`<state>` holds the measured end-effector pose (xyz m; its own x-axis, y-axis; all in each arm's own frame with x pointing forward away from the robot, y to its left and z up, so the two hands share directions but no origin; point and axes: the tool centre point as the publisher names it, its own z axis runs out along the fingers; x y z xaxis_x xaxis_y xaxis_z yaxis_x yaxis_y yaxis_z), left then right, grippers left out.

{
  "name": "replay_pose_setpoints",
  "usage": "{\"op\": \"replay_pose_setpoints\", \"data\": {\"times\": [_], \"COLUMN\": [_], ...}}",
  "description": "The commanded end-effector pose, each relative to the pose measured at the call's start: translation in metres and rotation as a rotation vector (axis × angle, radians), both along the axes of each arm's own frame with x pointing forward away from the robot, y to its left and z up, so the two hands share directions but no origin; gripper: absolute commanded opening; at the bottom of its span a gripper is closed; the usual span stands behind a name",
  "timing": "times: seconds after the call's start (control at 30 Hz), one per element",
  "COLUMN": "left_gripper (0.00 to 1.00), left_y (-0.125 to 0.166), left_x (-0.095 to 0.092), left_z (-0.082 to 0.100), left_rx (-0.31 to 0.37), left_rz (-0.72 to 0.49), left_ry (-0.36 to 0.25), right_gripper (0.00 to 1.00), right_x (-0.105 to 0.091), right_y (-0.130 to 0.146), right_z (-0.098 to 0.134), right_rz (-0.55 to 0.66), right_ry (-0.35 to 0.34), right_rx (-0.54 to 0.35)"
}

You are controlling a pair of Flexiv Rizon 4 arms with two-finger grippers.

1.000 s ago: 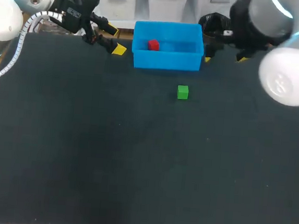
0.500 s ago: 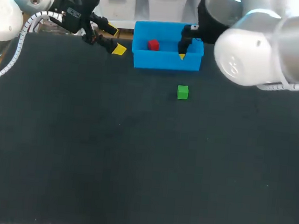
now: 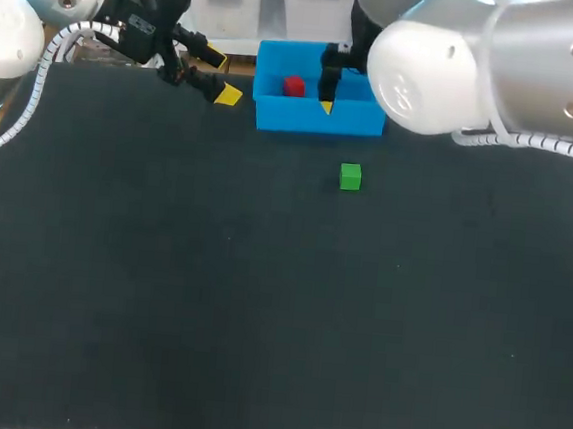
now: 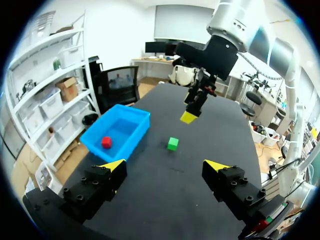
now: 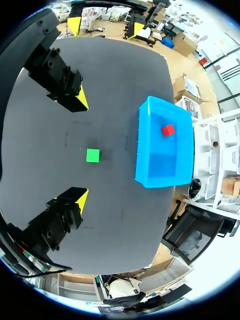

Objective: Use the left arm to pick the red cube and place it into the blue plastic box first, then use the right arm to grasp the green cube and put it into the same blue plastic box after the first action is fully finished.

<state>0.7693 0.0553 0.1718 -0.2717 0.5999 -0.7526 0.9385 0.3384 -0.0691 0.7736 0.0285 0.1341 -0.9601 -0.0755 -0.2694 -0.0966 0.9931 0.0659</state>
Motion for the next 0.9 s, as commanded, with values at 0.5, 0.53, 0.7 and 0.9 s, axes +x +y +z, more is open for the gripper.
{"op": "replay_pose_setpoints", "data": {"times": [0.5,0.53,0.7,0.9], "left_gripper": [1.0,1.0,1.0,1.0], "left_y": [0.001,0.001,0.001,0.001], "left_x": [0.0,0.0,0.0,0.0], "left_z": [-0.001,-0.001,-0.001,-0.001], "left_rx": [-0.004,-0.004,-0.004,-0.004], "left_rz": [-0.003,-0.003,-0.003,-0.003], "left_ry": [-0.004,-0.004,-0.004,-0.004], "right_gripper": [1.0,1.0,1.0,1.0], "right_x": [0.0,0.0,0.004,0.004], "right_y": [-0.001,-0.001,-0.003,-0.012], "right_z": [0.0,0.0,-0.005,-0.011], "right_rz": [0.0,0.0,-0.01,-0.034], "right_ry": [0.0,0.0,0.026,0.058], "right_rx": [0.001,0.001,-0.047,-0.083]}}
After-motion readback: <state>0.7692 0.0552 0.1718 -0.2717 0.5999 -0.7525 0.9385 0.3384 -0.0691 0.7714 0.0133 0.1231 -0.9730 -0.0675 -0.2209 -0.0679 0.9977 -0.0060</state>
